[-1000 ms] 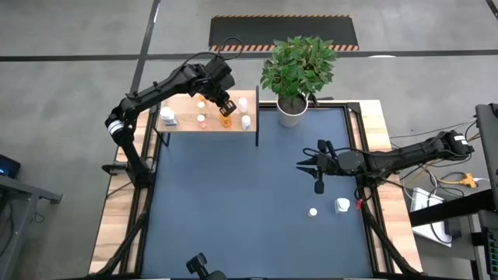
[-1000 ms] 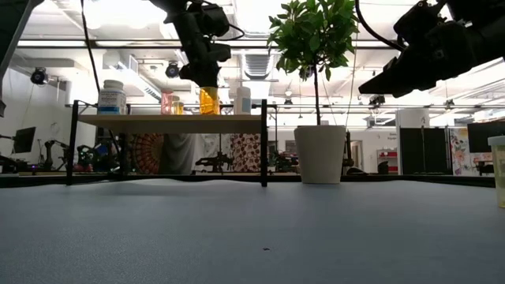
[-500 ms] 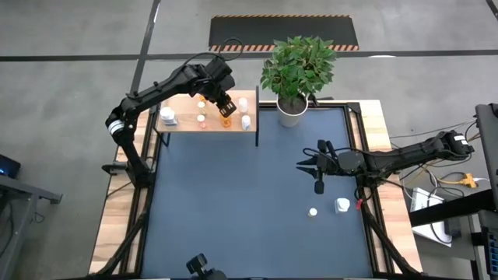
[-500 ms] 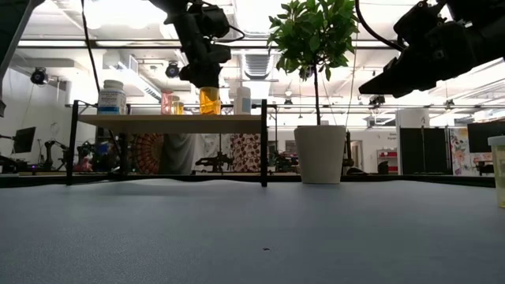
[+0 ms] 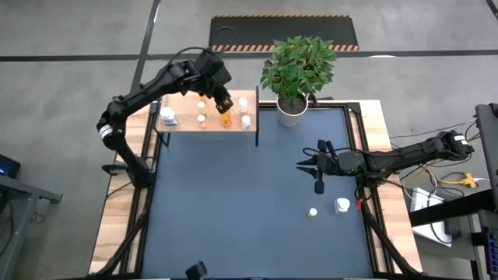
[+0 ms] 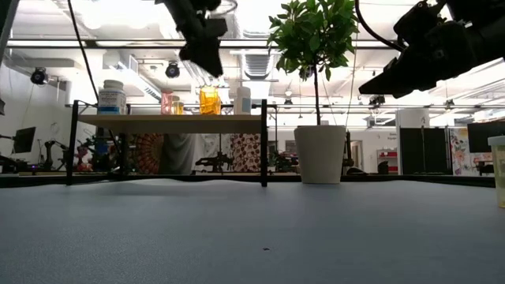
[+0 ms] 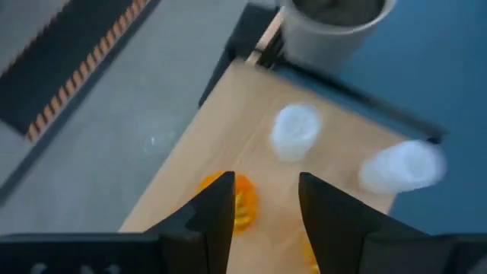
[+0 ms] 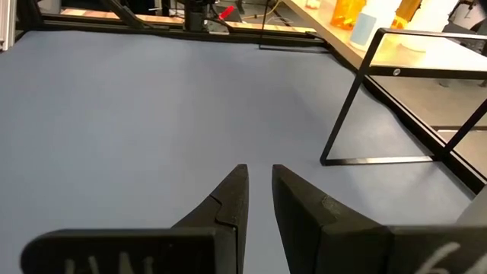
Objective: Pick and place medicine bottles onto shelf by color
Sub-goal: Adjust the transparent pill bottle
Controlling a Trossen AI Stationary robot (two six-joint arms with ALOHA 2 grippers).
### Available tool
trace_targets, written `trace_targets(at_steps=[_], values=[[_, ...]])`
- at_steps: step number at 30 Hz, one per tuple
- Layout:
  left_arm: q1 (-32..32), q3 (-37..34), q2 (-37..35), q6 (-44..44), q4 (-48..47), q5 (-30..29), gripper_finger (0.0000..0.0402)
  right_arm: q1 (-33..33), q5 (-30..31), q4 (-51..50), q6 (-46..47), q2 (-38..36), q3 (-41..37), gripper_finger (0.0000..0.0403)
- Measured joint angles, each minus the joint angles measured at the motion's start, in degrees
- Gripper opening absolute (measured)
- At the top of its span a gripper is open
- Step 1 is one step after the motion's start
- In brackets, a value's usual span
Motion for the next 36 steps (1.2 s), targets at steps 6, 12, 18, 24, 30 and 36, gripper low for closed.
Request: trace_targets(at_steps=[6,12,18,24,30,36], values=[[-5.43,-1.3,1.05,2.95,2.99,-0.46,0.0087,0.0,0.0,-0.01,-0.16,0.0,0.0,0.0052],[-6.84,-1.41,3.56,3.2,3.26,-6.06,0.003,0.0,0.0,-0.04,0.03,0.0,-0.02,0.0052],[-6.76,-1.41,5.83,3.45,3.3,-8.2,0.0002,0.0,0.0,-0.06,0.05,0.0,-0.04,0.0052],[-6.67,-1.42,7.61,3.52,3.38,-9.65,0.0003,0.01,0.0,-0.21,0.05,0.0,-0.07,0.0052],[-6.41,-1.46,8.43,3.52,3.8,-9.65,0.0003,0.0,0.0,-0.21,0.05,0.0,-0.07,0.0052],[-6.34,-1.46,9.12,4.46,4.18,-9.65,0.0004,0.01,0.0,-0.21,0.05,-0.01,-0.13,0.0052]])
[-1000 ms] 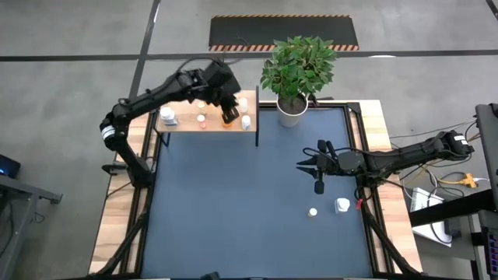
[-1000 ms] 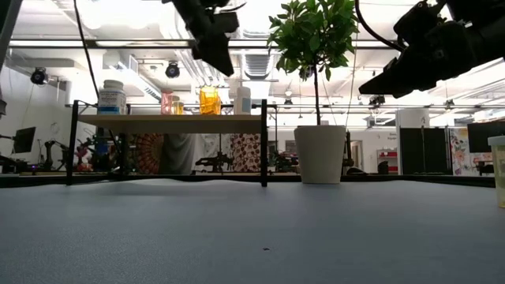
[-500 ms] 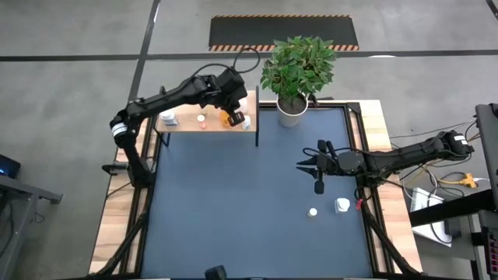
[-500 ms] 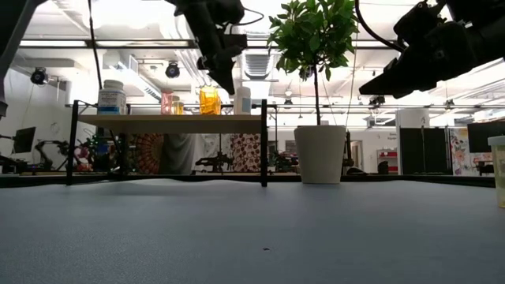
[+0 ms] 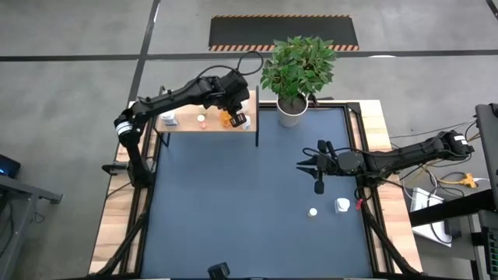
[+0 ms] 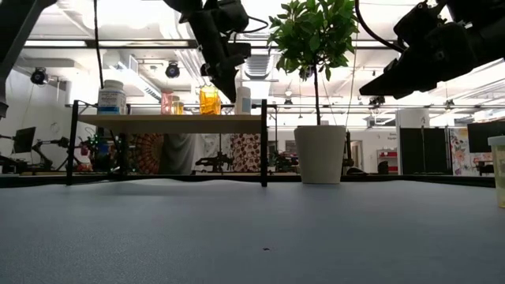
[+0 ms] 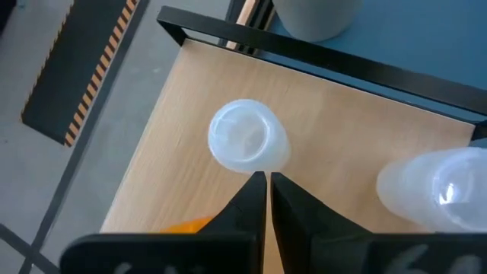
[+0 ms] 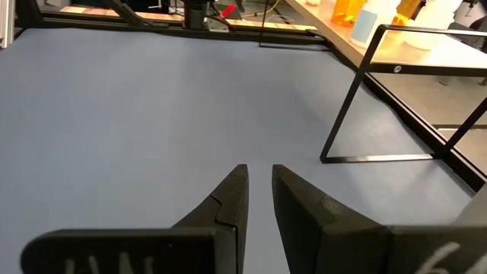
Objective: Pick and place medicine bottles onto shelf by color
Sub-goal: Adjust the transparent pill bottle, then put the yellow pill bottle on the shelf
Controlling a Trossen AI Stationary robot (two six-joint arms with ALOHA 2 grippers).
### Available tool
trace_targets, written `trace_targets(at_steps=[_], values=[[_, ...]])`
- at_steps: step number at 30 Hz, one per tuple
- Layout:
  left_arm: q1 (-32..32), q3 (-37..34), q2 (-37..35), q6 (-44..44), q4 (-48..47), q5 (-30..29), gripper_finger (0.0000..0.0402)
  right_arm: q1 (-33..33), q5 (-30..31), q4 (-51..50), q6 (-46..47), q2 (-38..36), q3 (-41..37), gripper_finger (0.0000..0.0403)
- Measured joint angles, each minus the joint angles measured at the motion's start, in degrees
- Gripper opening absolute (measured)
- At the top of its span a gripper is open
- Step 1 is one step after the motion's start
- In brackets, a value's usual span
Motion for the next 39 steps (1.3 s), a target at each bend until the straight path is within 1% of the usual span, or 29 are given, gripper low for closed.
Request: trace_targets(at_steps=[15,20,23,26,32,36,39], values=[[-0.11,0.0,0.06,0.02,1.14,0.0,0.0004,-0.01,0.0,0.0,0.02,-0.01,-0.02,0.0052],[-1.86,-0.01,-1.34,-0.49,0.53,0.04,0.0004,0.0,0.0,-0.02,0.02,0.0,-0.02,0.0052],[-4.38,-0.02,-3.53,-1.47,0.58,0.1,0.0004,0.01,0.0,-0.02,0.42,0.01,-0.04,0.0052],[-8.4,-0.02,-5.43,-1.49,0.79,0.17,0.0004,0.01,-0.01,-0.02,0.93,-0.01,-0.07,0.0052],[-19.19,-1.16,-8.12,-1.19,2.51,0.35,0.0004,0.01,0.0,0.22,1.77,-0.01,-0.09,0.0052],[-25.58,-6.1,-8.87,1.85,11.17,0.49,0.0004,0.01,0.01,0.44,1.65,0.0,-0.09,0.0052],[-28.98,-10.17,-9.71,2.96,16.53,0.66,0.0004,0.01,0.02,0.66,1.73,0.01,-0.09,0.0053]])
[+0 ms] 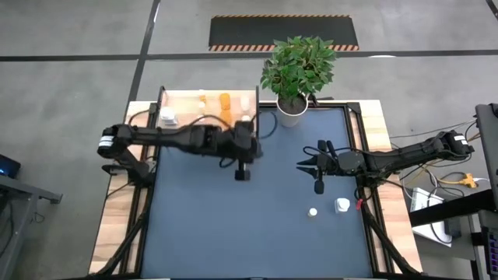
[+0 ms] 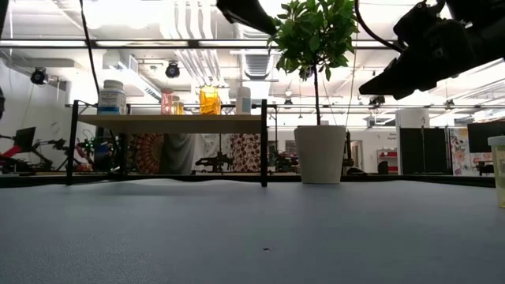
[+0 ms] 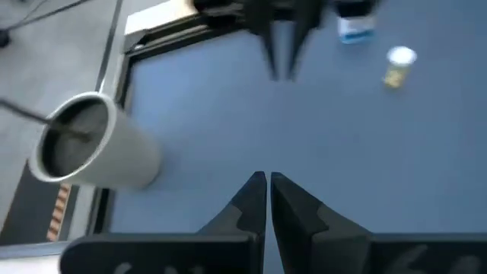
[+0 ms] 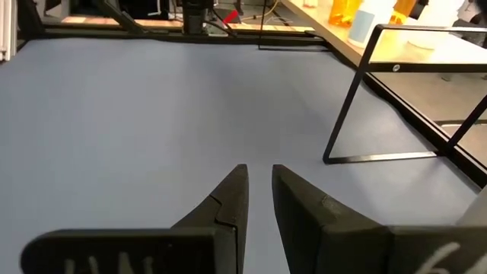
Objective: Pick and place medicine bottles onto shelf by color
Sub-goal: Put the yellow pill bottle on the shelf
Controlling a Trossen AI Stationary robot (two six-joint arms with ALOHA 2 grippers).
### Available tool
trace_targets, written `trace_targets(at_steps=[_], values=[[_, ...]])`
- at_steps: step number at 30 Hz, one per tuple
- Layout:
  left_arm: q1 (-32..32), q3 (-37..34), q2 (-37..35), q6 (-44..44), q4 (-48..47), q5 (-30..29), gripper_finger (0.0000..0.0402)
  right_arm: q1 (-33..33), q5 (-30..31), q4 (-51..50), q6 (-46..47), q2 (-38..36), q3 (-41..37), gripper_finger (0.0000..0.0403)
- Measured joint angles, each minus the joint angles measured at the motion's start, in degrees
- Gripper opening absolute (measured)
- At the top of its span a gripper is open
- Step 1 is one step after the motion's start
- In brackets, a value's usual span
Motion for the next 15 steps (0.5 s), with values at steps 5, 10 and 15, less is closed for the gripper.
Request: trace_targets(at_steps=[5,10,15], values=[[-4.43,-7.45,-2.19,0.31,6.37,0.02,0.0004,0.0,-0.02,0.95,2.92,0.0,0.0,0.0076],[-7.7,-15.45,-4.69,0.4,16.83,0.06,0.0004,0.12,-0.45,0.81,3.88,0.01,0.93,0.0118],[-9.13,-21.32,-7.66,0.34,23.23,0.06,0.0004,0.13,-3.58,-0.72,3.0,0.01,4.36,0.0158]])
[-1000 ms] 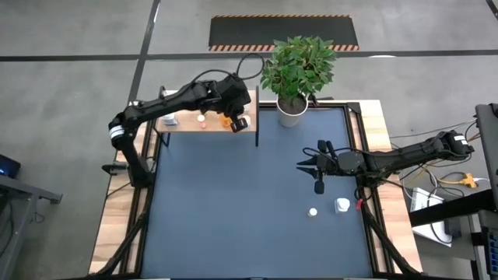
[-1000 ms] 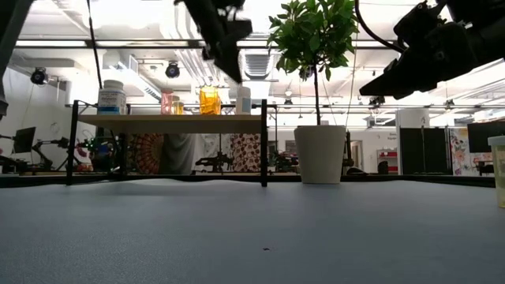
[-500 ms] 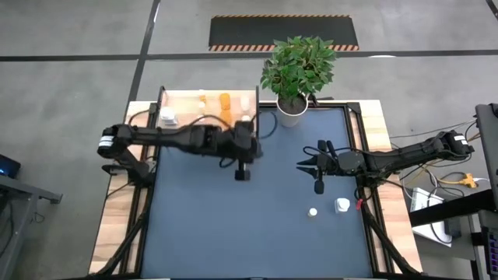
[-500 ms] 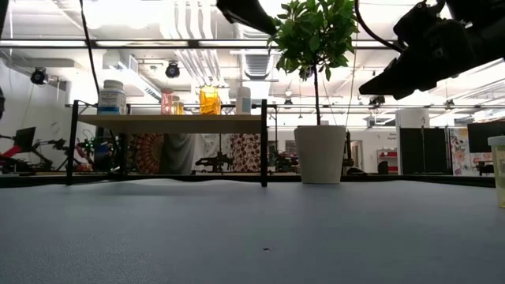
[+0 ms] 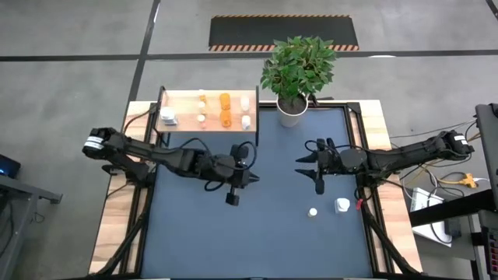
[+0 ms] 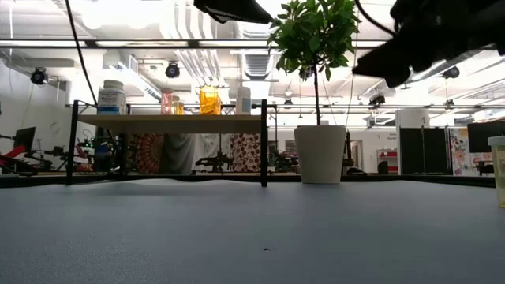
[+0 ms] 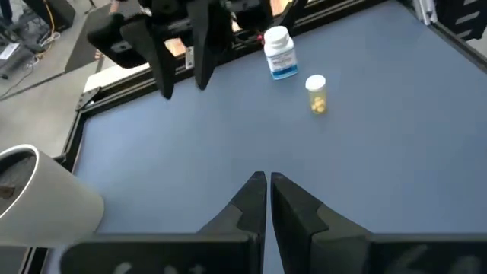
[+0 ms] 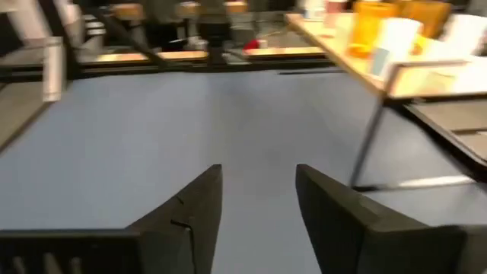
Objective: Pick and place medicine bottles onto shelf by color
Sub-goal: Put the yellow pill bottle on the shelf
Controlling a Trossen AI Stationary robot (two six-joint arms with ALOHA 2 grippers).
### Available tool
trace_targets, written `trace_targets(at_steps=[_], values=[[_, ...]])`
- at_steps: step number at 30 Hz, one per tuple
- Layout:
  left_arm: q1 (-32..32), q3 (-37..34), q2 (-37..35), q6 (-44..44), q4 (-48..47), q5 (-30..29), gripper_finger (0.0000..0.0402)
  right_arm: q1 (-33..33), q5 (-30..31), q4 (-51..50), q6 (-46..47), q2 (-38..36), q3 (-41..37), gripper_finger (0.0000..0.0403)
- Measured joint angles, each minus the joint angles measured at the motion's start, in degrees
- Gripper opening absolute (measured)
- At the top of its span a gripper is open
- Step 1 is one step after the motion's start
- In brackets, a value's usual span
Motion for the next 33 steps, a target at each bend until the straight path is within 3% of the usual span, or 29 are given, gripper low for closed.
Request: trace_targets(at_steps=[6,12,21,30,33], values=[[-0.27,-4.04,-5.18,-0.2,2.37,-0.01,0.0004,0.12,-6.71,-13.64,3.7,2.28,8.08,0.0184],[-0.27,-6.82,-10.6,-0.08,2.23,-0.3,0.0004,2.39,-14.12,-28.16,10.04,8.4,17.04,0.018],[-0.2,-9.94,-17.68,1.01,2.31,-1.83,0.0004,11.96,-15.05,-51.15,25.83,19.48,28.77,0.0173],[-0.2,-11.44,-20.68,1.48,3.46,-1.9,0.0004,22.65,-14.41,-53.58,38.45,27.59,29.84,0.0173],[-0.2,-11.46,-20.68,1.97,3.41,-1.92,0.0004,24.78,-11.44,-53.7,40.1,29.97,29.8,0.0173]])
